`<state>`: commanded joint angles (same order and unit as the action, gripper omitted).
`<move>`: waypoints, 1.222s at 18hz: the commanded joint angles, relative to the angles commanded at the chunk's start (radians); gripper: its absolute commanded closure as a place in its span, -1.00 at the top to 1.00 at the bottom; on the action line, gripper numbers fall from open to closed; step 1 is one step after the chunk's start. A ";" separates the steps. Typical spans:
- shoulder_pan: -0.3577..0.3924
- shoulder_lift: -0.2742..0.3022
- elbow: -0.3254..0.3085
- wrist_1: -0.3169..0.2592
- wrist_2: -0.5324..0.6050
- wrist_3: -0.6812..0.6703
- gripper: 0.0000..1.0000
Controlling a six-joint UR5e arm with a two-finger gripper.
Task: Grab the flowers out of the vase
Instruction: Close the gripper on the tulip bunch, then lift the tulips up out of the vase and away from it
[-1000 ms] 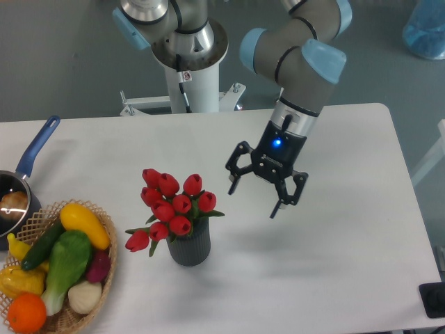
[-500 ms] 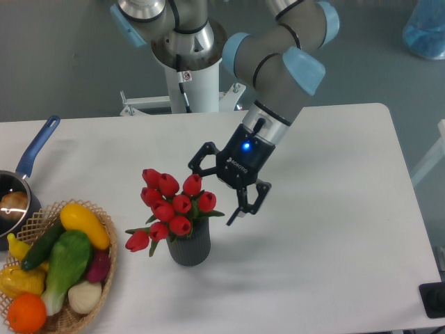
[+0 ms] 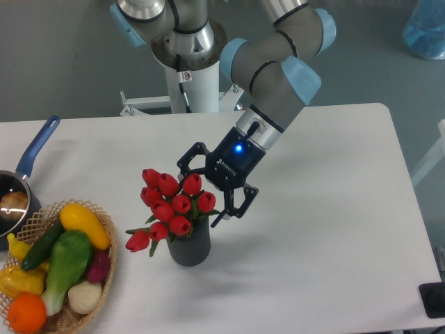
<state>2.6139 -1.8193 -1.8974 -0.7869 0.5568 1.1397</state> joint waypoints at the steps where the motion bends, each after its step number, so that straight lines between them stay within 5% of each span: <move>1: 0.000 0.003 -0.003 0.002 0.000 0.002 -0.88; 2: -0.002 0.006 -0.003 0.002 0.000 0.000 -1.00; 13: 0.023 0.060 0.027 0.000 -0.008 -0.093 -1.00; 22: 0.063 0.067 0.162 -0.002 -0.098 -0.305 -1.00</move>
<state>2.6767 -1.7518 -1.7350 -0.7885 0.4589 0.8345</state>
